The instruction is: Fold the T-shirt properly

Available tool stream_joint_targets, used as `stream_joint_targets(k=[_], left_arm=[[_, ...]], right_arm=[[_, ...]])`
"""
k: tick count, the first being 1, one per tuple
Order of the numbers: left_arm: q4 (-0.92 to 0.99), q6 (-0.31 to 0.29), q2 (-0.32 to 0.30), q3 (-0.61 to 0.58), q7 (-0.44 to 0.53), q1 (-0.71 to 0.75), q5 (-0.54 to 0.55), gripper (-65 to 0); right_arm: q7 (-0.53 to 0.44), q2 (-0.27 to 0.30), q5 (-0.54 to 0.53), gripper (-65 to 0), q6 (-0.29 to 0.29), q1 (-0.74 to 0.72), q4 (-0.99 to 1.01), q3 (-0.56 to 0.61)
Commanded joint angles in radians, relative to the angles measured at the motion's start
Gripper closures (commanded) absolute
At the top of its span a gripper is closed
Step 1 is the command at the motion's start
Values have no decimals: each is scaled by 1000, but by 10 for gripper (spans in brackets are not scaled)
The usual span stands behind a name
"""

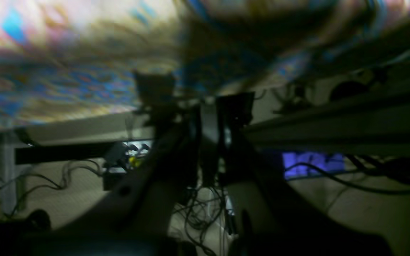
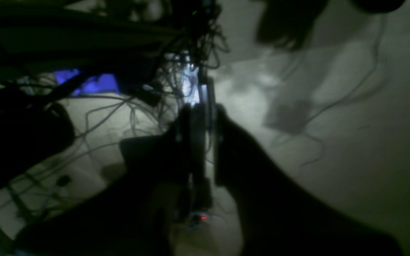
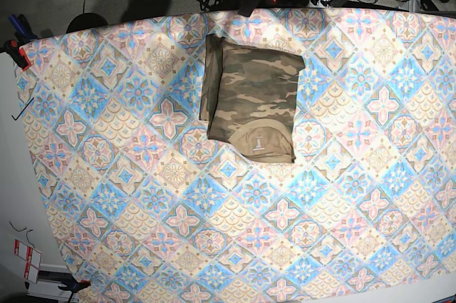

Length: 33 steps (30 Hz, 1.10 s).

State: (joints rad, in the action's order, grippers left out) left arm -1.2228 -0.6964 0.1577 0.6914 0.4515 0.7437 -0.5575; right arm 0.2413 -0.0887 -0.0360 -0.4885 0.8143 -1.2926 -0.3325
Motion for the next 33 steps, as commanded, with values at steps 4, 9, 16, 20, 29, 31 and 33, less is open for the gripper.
stream_joint_targets(k=[4,9,16,20,29,31,33], left_arm=[[59,-2,-1,6,17,-16,-54,0],[191,-2,-1,7,17,-60,-184,0],[397,-2,-40,27,16,-161,-333,0],[539,2,-89,27,13,-218,-390,0],[917,307,-215,27,-72,-407,-491,0],[990,389,-241,26,-72,-442,-520,0],[1050,446,-257,26,-72,-474,-542,0]], right_arm=[[-20,17,-9,-35,-69,-22,64,-12],[-23,53,-8,-35,-75,-88,179,-12],[-30,99,-8,-35,-75,-201,364,-15],[-110,131,-8,-35,-72,-263,509,-10],[-334,228,15,-35,-72,-488,1031,-6],[-399,243,68,-35,-71,-548,1158,-12],[-454,254,98,-35,-68,-596,1263,-15]])
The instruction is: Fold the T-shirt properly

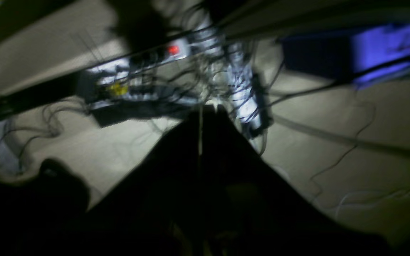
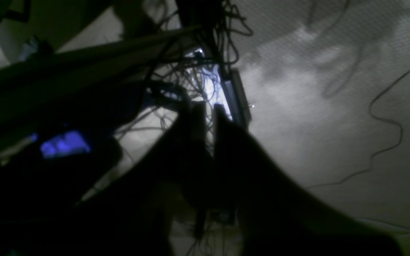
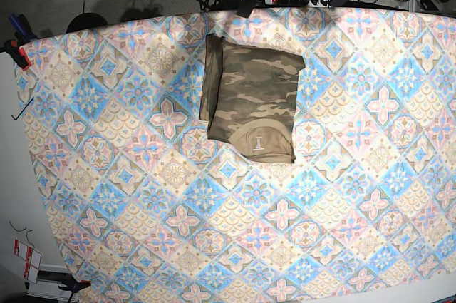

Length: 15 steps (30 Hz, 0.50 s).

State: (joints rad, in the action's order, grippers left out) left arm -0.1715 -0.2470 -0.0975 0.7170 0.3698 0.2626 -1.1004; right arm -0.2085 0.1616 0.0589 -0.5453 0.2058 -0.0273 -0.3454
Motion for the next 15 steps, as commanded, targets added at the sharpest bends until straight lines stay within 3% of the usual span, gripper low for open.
stream_joint_targets(k=[1,8,11,15], left_arm=[[28,33,-11,0,8,-10,-8,0],[73,225,-32,0,4,-59,-13,0],[73,243,-29,0,-90,-88,-4,0],[73,245,-15,0,-116,-102,-1,0]], right_arm=[[-29,11,8,-35,9,-10,27,-2],[-76,37,34,-36,262,-45,27,24],[-78,34,35,-36,345,-47,27,29],[-81,29,31,-36,411,-47,27,21]])
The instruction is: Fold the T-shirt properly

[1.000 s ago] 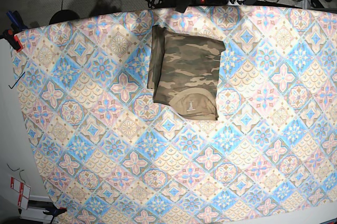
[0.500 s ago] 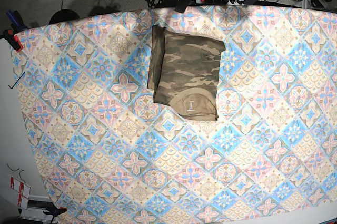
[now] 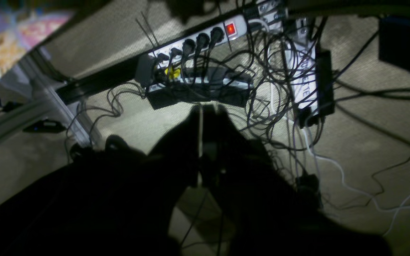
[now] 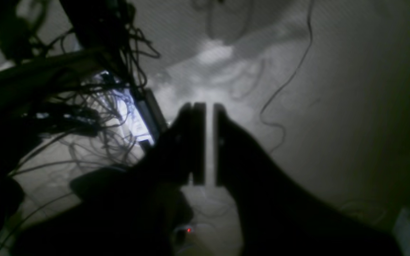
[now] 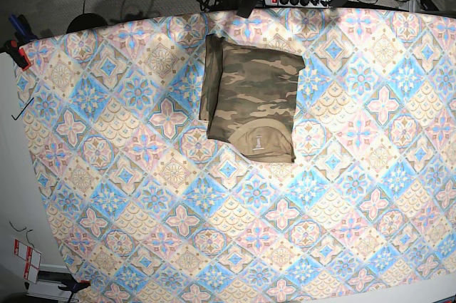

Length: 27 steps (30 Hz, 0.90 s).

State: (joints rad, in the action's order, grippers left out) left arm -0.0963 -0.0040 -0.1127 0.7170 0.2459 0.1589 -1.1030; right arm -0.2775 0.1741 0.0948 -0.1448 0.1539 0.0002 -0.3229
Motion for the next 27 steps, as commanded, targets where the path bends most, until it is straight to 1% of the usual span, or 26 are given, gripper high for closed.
stream_joint_targets(k=[1,3,5,12,22,27], left_arm=[[-3,2,3,0,5,1,2,0],[-3,2,5,0,5,1,2,0],[-3,2,6,0,5,1,1,0],[-4,2,6,0,2,-20,-1,0],[-7,2,8,0,2,-23,-9,0],[-3,2,9,0,3,-43,-9,0]], right_arm=[[-12,17,-5,-36,18,5,0,-2],[-12,5,-7,-36,32,5,0,-3],[-12,-21,-7,-36,41,5,0,-3],[-7,-83,-7,-36,41,5,0,0],[-7,-89,-2,-36,41,5,0,3],[-7,-78,0,-36,41,-27,0,3]])
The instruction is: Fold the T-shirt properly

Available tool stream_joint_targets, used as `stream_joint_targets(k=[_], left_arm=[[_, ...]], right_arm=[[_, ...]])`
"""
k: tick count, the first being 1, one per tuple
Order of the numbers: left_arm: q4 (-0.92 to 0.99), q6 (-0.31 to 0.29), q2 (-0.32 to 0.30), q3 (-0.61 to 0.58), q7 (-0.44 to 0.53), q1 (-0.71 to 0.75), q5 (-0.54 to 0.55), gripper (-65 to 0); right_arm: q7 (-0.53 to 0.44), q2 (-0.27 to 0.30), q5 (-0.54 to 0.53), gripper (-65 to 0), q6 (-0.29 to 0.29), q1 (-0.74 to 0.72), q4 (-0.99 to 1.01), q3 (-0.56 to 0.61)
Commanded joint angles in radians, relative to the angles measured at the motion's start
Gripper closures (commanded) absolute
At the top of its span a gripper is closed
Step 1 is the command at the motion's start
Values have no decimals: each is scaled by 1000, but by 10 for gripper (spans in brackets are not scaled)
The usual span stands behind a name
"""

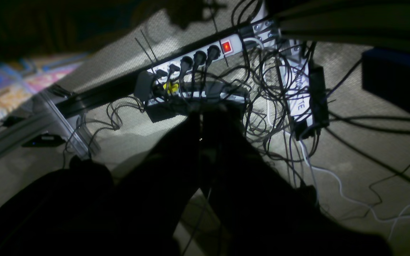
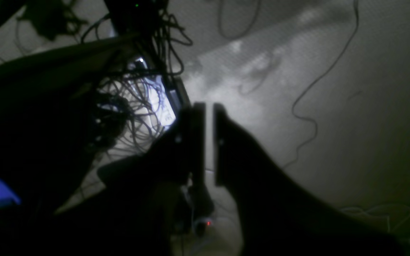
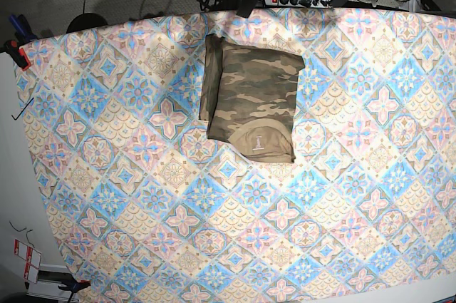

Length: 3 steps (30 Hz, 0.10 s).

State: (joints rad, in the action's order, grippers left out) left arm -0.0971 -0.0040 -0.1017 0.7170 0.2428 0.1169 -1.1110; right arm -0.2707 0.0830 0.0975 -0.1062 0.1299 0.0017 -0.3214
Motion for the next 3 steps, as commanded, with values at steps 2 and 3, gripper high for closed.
stream_joint_targets(k=[2,3], left_arm=[[-2,2,0,0,7,-15,-1,0],[-2,2,0,0,7,-23,6,0]], right_arm=[[-14,42,-3,-36,3,-5,-2,3],[-14,53,-3,-36,3,-5,-2,3]])
